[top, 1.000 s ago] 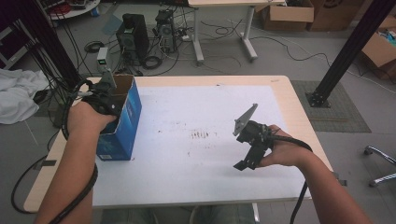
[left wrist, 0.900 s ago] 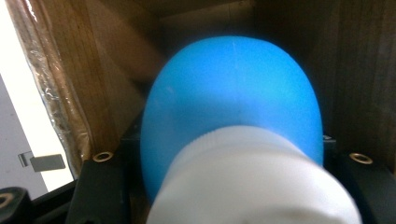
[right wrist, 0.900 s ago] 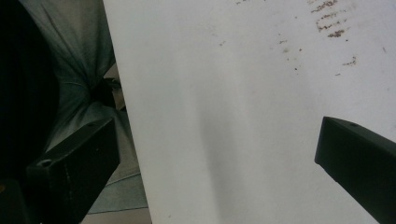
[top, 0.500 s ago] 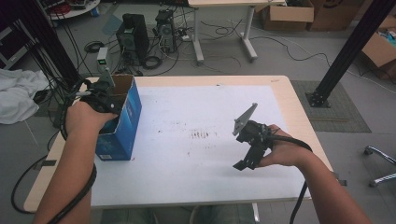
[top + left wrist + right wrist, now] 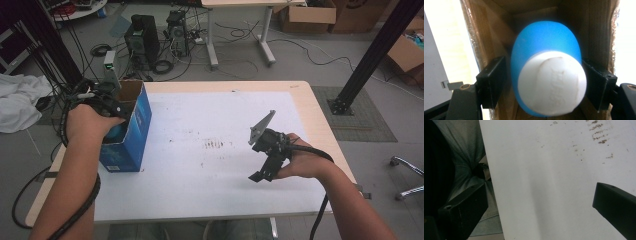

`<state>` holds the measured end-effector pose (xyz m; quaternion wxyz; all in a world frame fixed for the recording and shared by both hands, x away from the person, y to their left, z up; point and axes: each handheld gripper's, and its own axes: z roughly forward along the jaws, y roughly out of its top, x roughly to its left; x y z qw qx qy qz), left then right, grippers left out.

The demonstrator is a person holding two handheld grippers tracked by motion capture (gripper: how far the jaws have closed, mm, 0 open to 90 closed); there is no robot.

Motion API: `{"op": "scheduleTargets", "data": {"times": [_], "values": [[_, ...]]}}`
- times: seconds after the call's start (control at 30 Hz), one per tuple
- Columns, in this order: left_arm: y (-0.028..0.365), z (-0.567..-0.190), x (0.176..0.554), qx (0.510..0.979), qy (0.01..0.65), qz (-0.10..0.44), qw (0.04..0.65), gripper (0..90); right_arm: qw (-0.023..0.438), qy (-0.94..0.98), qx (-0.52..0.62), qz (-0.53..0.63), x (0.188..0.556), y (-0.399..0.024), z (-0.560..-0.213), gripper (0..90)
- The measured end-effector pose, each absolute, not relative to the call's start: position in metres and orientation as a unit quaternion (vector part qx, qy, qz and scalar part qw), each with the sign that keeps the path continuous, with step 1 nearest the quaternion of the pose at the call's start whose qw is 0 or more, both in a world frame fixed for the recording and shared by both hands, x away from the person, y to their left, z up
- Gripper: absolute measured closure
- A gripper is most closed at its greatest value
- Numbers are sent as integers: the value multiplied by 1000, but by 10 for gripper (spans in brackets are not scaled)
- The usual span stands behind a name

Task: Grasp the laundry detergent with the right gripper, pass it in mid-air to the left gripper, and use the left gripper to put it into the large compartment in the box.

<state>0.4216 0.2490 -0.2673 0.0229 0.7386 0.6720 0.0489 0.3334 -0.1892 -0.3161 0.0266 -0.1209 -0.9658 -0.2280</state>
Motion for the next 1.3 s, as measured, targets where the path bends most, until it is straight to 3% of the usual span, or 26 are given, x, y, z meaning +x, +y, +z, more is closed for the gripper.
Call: {"op": "scheduleTargets", "data": {"times": [0.43,0.8,1.3], "values": [[248,-240,417,744,665,54,23,208,25,-964,-122,-233,334,-190,-314,0],[240,-217,413,758,647,76,20,209,25,-964,-122,-233,331,-189,-311,0],[208,-190,408,810,582,70,25,138,24,-965,-127,-228,333,-191,-308,0]]}}
